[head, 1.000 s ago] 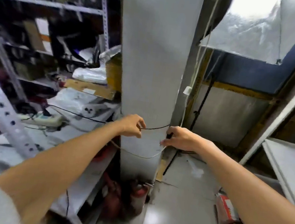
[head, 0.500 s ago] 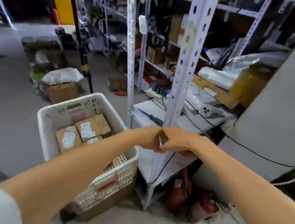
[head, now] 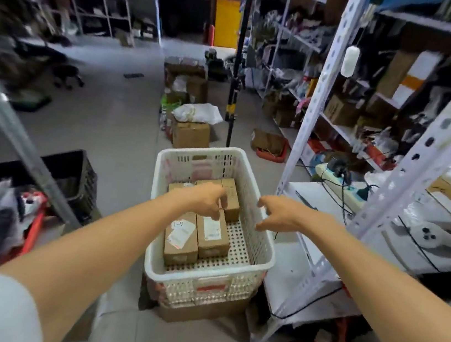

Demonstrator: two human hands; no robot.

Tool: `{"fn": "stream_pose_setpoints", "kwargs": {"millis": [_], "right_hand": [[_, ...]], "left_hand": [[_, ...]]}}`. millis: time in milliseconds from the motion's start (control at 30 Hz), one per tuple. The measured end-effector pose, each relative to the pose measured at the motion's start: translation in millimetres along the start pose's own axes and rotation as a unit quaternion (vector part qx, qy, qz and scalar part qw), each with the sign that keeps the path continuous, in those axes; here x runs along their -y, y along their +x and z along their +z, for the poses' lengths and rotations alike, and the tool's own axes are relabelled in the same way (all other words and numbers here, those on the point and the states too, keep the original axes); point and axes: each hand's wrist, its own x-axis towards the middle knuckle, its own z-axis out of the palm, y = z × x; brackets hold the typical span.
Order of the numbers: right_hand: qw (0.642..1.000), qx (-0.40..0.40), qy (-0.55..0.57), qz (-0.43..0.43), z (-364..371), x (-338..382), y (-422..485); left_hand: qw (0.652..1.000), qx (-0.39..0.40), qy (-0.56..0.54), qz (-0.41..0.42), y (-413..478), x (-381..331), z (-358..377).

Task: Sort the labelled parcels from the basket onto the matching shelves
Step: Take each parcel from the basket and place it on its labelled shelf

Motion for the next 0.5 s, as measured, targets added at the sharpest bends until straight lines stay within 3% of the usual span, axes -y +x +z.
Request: {"fn": "stream_pose_setpoints", "kwargs": {"millis": [233, 500], "right_hand": [[0.997, 0.032, -0.012, -0.062, 7.4, 2.5, 35.3], [0.994, 0.075, -0.045, -0.065, 5.5, 10.4, 100.7]], "left_hand": [[0.995, -0.015, -0.045, -0.091, -4.9, 43.4, 23.5], [0.988, -0.003, -0.059, -0.140, 27.7, 104.4, 20.6]]}}
